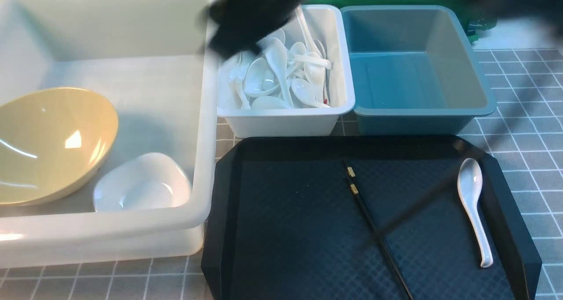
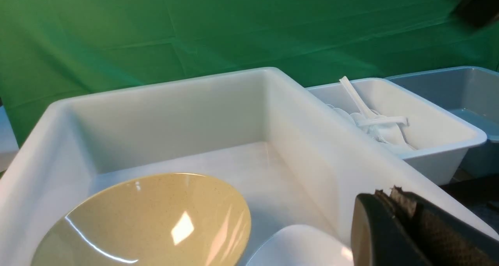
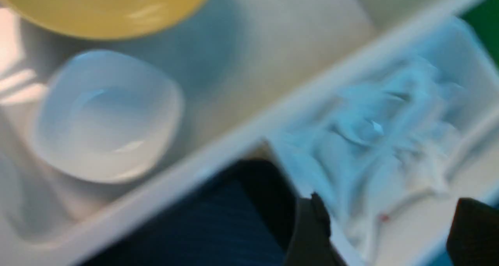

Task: On grey table put chopsticks spoon bowls plates into blue grey white boxes.
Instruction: 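Reach down and grasp the white spoon resting in the bowl with the right gripper, then place the white spoon into the bin of spoons with the right gripper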

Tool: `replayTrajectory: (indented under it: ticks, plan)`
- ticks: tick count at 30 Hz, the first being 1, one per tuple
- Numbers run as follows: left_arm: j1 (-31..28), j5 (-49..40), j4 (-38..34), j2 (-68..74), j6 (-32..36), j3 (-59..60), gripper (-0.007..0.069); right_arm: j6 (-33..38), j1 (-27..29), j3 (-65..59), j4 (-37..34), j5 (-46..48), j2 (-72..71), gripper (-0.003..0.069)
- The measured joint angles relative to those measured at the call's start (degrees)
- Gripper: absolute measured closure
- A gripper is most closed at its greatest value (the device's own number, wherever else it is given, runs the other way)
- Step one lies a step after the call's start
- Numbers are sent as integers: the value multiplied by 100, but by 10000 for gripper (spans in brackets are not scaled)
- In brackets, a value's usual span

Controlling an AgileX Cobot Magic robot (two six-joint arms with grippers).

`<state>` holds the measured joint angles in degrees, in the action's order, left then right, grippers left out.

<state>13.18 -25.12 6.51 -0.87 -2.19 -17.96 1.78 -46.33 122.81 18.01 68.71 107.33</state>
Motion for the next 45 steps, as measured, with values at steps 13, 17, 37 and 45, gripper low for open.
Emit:
replayTrajectory:
  ticks: [13,17,37,45]
  plan:
    - [0,69,55,0,0,14,631,-1588,2654,-6396,-862,-1932,-1432,176]
    - [0,156,62,0,0,80,631,-1526,2874,-7011,-1057,-2523,-1360,176]
    - [0,334,196,0,0,169,631,-38,2113,-6057,-1422,-2368,-1516,506]
    - [0,347,224,0,-11,169,631,345,1500,-3319,-1482,-4140,-494,506]
